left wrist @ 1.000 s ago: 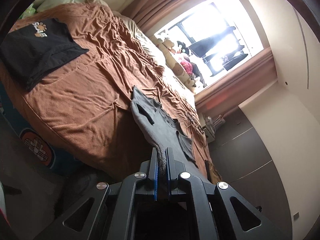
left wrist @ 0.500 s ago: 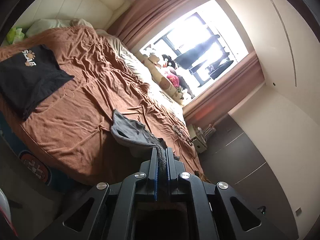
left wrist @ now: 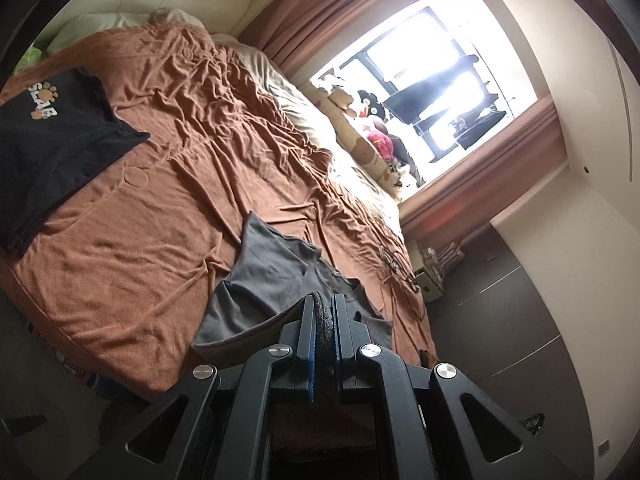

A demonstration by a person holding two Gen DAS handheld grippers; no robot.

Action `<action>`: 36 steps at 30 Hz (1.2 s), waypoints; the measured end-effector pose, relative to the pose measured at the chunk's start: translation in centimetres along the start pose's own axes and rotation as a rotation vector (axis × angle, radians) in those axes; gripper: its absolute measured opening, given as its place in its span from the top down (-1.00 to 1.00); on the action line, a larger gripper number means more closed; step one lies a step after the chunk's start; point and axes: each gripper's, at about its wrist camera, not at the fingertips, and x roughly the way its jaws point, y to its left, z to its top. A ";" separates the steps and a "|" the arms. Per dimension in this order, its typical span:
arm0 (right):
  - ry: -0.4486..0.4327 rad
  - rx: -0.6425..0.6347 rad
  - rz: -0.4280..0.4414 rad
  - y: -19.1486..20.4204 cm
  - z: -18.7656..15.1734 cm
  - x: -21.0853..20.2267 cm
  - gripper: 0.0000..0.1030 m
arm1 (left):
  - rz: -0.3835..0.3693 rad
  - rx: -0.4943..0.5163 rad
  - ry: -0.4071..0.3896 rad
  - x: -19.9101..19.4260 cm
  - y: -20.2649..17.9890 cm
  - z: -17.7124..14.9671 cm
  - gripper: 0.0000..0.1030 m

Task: Fold small clothes
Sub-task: 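Lift the hem with both grippers and fold it over toward the collar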

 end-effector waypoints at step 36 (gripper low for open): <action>0.273 0.070 -0.290 -7.3 11.0 31.6 0.96 | 0.341 -0.055 0.257 33.6 9.9 8.6 0.87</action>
